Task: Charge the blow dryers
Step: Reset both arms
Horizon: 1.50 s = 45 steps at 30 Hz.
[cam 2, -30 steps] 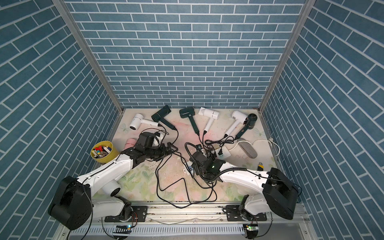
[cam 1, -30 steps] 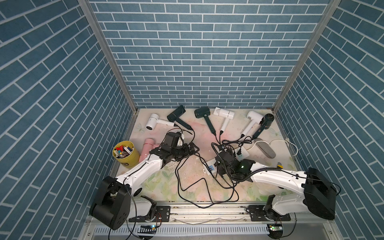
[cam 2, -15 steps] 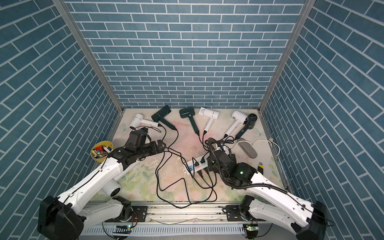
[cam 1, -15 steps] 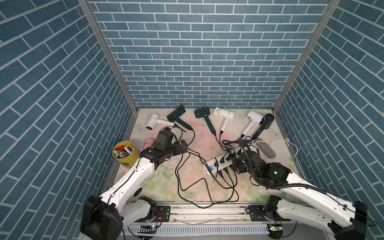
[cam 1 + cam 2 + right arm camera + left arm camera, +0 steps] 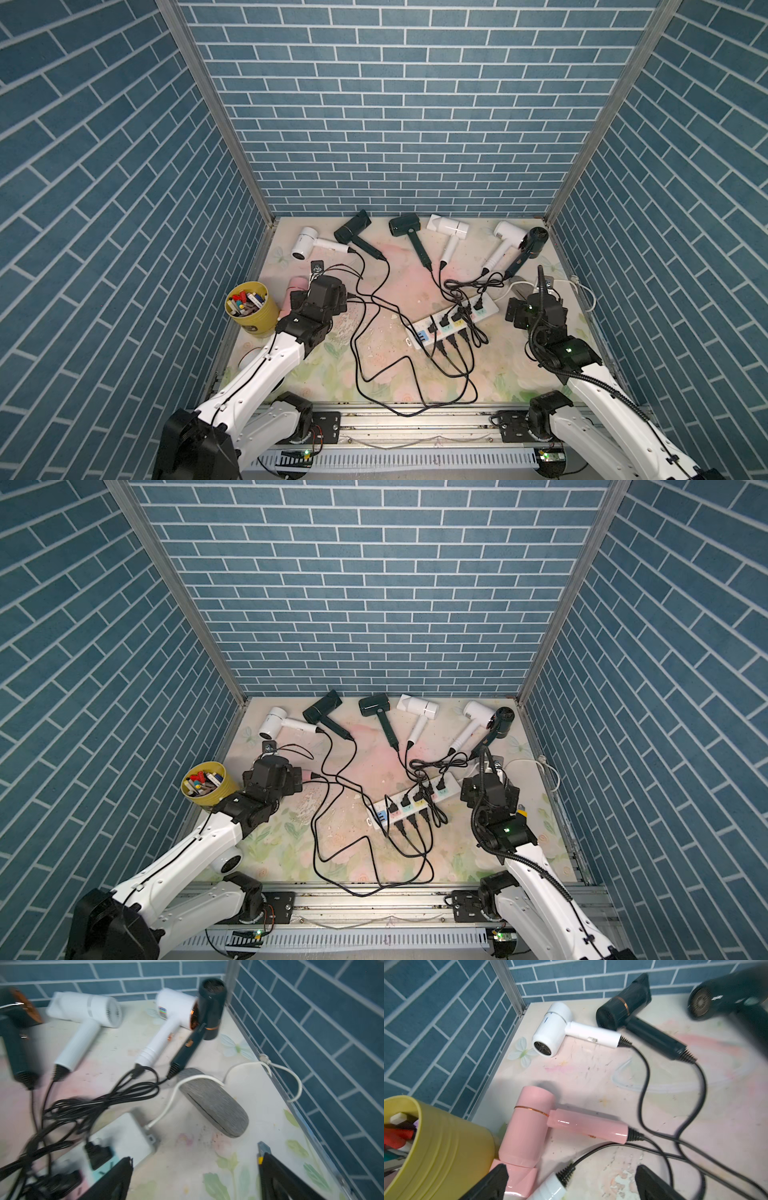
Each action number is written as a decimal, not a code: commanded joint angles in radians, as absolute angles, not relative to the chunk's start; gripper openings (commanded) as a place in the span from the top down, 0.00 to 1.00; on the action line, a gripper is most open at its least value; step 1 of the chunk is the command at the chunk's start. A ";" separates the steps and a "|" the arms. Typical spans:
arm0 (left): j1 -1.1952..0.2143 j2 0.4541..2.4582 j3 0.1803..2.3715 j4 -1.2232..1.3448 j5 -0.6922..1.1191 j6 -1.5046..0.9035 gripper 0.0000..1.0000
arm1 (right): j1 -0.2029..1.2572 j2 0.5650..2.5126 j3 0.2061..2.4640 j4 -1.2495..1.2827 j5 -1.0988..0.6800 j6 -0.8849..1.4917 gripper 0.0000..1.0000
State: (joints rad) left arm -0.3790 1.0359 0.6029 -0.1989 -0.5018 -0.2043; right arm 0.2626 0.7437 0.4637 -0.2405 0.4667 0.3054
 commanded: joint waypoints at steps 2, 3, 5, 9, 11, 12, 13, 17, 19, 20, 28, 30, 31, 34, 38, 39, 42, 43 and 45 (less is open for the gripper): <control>-0.324 1.057 0.537 0.015 -0.511 -0.061 0.00 | 0.103 0.801 0.395 -0.003 0.376 0.318 0.01; -0.308 1.066 0.531 0.060 -0.483 -0.040 0.01 | 0.075 0.819 0.389 0.032 0.368 0.309 0.01; -0.269 1.098 0.528 0.116 -0.418 -0.016 0.01 | 0.047 0.849 0.384 0.079 0.383 0.300 0.01; -0.163 1.195 0.506 0.200 -0.347 -0.050 0.00 | 0.011 0.943 0.335 0.207 0.424 0.284 0.01; -0.121 1.246 0.466 0.284 -0.310 -0.059 0.00 | 0.003 0.988 0.295 0.288 0.436 0.293 0.01; -0.117 1.267 0.460 0.320 -0.309 -0.048 0.00 | 0.001 1.015 0.268 0.368 0.428 0.285 0.01; -0.117 1.272 0.472 0.318 -0.293 -0.029 0.01 | 0.000 1.029 0.276 0.382 0.429 0.282 0.01; -0.117 1.324 0.442 0.503 -0.280 0.023 0.00 | -0.005 1.172 0.255 0.660 0.409 0.232 0.01; -0.112 1.353 0.448 0.557 -0.281 0.029 0.00 | -0.005 1.249 0.284 0.730 0.346 0.199 0.01; -0.110 1.370 0.447 0.591 -0.282 0.046 0.00 | -0.004 1.274 0.311 0.712 0.328 0.173 0.01; -0.068 1.510 0.402 0.816 -0.128 0.083 0.01 | -0.006 1.369 0.297 0.876 0.214 0.074 0.01; -0.050 1.495 0.404 0.774 -0.103 0.072 0.00 | -0.005 1.399 0.327 0.849 0.148 0.043 0.01; -0.048 1.522 0.399 0.831 -0.097 0.075 0.00 | -0.005 1.424 0.334 0.859 0.136 0.039 0.01; -0.045 1.518 0.402 0.820 -0.087 0.072 0.00 | -0.003 1.524 0.381 0.849 0.090 0.021 0.01; -0.043 1.505 0.411 0.781 -0.081 0.071 0.00 | -0.021 1.534 0.392 0.850 0.070 0.034 0.01; -0.042 1.509 0.411 0.781 -0.080 0.071 0.00 | -0.020 1.521 0.393 0.826 0.068 0.035 0.01; -0.042 1.508 0.410 0.780 -0.079 0.071 0.00 | -0.029 1.529 0.401 0.825 0.043 0.037 0.01; -0.042 1.509 0.407 0.794 -0.079 0.070 0.00 | -0.031 1.527 0.404 0.811 0.040 0.037 0.01; -0.042 1.508 0.411 0.782 -0.079 0.071 0.00 | -0.032 1.526 0.403 0.815 0.041 0.037 0.01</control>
State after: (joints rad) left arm -0.0490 1.5116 0.4088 0.7692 -0.0883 0.0620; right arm -0.0254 1.5291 0.3843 0.8150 0.0666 0.0792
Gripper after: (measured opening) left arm 0.995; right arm 0.988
